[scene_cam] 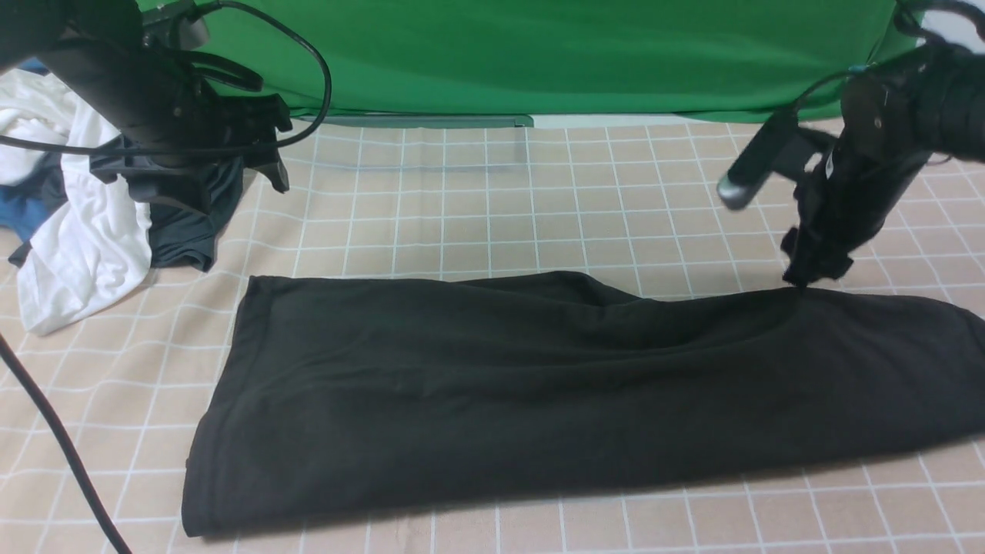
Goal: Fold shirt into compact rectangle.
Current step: 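Fold the black garment in half by bringing its near edge over to the far edge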
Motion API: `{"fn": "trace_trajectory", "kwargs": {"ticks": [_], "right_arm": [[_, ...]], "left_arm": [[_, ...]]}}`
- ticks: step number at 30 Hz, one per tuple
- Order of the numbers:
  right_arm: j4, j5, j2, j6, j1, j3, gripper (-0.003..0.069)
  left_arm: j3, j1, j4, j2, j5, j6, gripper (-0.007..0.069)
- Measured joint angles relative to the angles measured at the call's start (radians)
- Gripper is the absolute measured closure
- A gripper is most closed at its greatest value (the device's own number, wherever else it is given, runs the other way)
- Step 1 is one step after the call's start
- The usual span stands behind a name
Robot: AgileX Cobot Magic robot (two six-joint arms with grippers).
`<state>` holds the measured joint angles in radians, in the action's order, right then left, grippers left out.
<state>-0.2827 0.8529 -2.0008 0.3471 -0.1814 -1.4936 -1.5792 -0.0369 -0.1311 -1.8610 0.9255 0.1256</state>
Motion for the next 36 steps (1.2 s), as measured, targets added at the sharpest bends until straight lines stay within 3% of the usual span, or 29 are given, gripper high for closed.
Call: {"fn": "trace_trajectory", "kwargs": {"ticks": [3,6,9,12,16,23,30,33,36], "right_arm": [[0.080,0.119,0.000,-0.010,0.000,-0.121,0.0278],[0.239,0.199,0.001,0.098,0.000,-0.193,0.0293],[0.476,0.260,0.001,0.272,-0.012,-0.220,0.0200],[0.528,0.278,-0.018,0.336,-0.047,-0.225,0.0095],[0.541,0.277,-0.063,0.379,-0.105,-0.225,0.0081],[0.518,0.262,-0.114,0.432,-0.199,-0.225,0.0149],[0.480,0.259,-0.138,0.432,-0.209,-0.225,0.0174],[0.459,0.258,-0.145,0.432,-0.209,-0.225,0.0283],[0.455,0.258,-0.145,0.434,-0.209,-0.225,0.0438]], "left_arm": [[0.000,0.000,0.000,0.004,0.005,0.000,0.0046],[0.000,0.000,-0.001,0.014,0.008,0.000,0.0046],[-0.005,0.000,-0.001,0.029,0.009,0.000,0.0050],[-0.005,0.000,-0.001,0.033,0.009,0.000,0.0055],[-0.005,0.000,-0.001,0.033,0.011,0.000,0.0070],[-0.005,0.000,-0.001,0.033,0.012,0.000,0.0085],[-0.005,0.000,-0.001,0.033,0.012,0.000,0.0086],[-0.005,0.000,-0.001,0.033,0.012,0.000,0.0086],[-0.005,0.000,-0.001,0.033,0.012,0.000,0.0086]]}}
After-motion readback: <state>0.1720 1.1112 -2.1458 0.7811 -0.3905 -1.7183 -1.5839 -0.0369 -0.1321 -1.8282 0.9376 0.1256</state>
